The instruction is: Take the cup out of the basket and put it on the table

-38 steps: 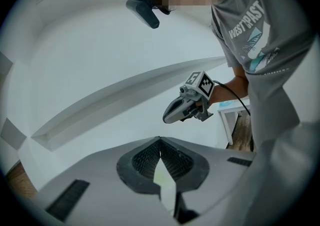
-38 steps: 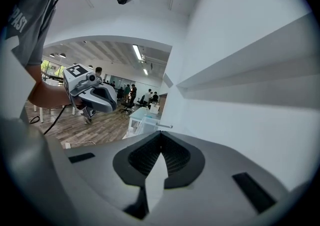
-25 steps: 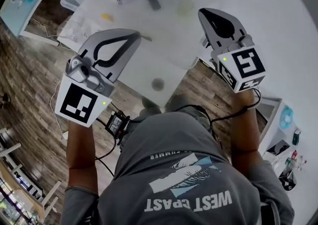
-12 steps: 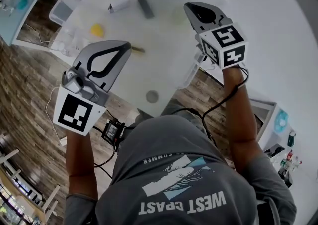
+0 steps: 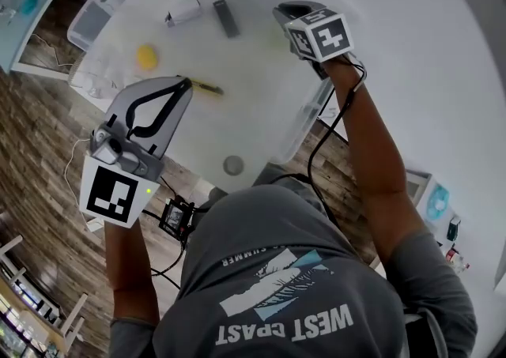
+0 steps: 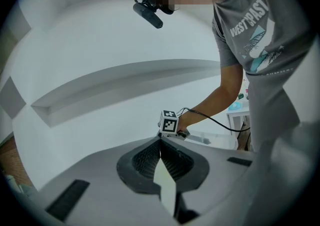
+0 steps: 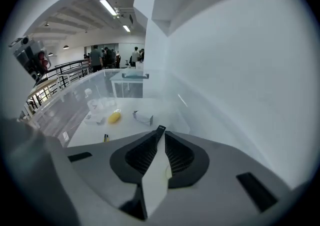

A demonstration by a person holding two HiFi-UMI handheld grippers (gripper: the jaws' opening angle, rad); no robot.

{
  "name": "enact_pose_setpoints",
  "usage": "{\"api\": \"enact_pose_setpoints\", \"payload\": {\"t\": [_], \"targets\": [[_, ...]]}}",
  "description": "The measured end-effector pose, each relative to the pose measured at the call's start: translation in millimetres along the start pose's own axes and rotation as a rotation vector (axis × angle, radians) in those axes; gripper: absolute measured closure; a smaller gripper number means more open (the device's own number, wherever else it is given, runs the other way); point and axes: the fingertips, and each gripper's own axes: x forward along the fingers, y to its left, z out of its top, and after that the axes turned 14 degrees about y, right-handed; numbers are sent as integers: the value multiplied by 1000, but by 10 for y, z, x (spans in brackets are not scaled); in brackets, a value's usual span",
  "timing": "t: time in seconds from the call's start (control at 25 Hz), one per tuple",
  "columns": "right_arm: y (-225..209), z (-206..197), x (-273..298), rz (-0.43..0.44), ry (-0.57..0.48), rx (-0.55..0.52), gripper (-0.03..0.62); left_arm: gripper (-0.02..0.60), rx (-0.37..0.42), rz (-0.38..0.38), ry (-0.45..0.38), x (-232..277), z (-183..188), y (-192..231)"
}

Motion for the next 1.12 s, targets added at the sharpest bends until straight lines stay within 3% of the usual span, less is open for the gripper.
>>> {"api": "enact_pose_setpoints", "payload": {"t": [0.2, 0.56, 1.04, 1.12], "targets": [[-124, -187, 530, 23, 173, -2, 487, 571, -40, 29, 13, -8, -107, 68], [-239, -662, 1228, 54, 431, 12, 467, 572, -105, 77, 36, -85, -294, 201], [-184, -1123, 1690, 110, 637, 5, 467, 571, -144, 98, 52, -141, -412, 230], [-155, -1169, 1722, 120, 661, -15, 490, 571, -146, 100, 56, -157, -422, 220]]}}
